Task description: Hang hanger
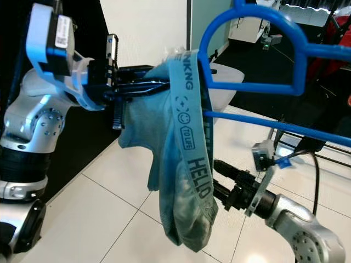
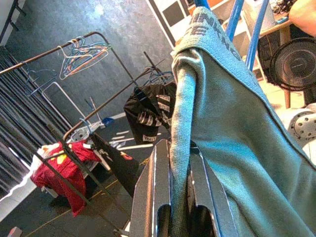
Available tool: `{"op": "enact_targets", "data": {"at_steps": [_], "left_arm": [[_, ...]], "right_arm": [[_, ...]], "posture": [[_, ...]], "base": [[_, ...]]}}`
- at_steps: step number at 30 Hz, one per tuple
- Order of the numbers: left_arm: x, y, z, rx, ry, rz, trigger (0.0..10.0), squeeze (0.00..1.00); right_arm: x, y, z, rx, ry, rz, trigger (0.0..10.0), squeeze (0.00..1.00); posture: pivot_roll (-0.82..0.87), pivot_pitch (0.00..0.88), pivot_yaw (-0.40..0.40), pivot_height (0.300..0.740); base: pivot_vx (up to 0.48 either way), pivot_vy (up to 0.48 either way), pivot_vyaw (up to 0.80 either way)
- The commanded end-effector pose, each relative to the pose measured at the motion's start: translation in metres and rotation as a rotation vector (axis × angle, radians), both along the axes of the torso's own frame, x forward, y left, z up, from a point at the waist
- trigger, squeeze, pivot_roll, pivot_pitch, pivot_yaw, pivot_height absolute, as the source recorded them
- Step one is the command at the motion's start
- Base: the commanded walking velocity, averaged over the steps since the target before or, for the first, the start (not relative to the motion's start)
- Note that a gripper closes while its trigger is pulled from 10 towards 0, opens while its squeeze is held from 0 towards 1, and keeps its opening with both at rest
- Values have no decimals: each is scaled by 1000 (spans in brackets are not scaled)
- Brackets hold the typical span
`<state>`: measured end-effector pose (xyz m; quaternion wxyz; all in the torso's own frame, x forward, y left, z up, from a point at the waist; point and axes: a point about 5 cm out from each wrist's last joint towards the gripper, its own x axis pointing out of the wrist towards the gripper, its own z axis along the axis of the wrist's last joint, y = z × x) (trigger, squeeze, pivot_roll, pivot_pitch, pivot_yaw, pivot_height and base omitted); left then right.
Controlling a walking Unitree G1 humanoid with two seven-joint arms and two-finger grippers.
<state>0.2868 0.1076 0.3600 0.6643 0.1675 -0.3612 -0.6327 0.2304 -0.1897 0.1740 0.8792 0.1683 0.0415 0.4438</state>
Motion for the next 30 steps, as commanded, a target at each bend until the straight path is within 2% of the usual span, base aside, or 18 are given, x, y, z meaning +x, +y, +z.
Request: {"op": "enact_targets", "data": {"at_steps": [1, 6, 25, 30], "left_arm": [[2, 1, -1, -10, -5, 20, 10000, 0], [3, 0, -2, -16, -2, 31, 10000, 0], [3, -2, -3, -28, 2, 35, 10000, 0], [4, -3, -5, -29, 8, 39, 10000, 0]], "right_arm": [[-7, -1, 5, 27, -17, 28, 10000, 0], [-12, -2, 9, 55, -37, 46, 10000, 0], [-10, 0, 14, 80, -63, 56, 10000, 0], [-11, 6, 19, 103, -79, 96, 10000, 0]], "posture": [[-52, 94, 13, 740], [-54, 97, 17, 740], [-49, 98, 16, 740], [-50, 98, 17, 740]], "base": [[0, 0, 0], [0, 0, 0], [0, 0, 0], [0, 0, 0]]}}
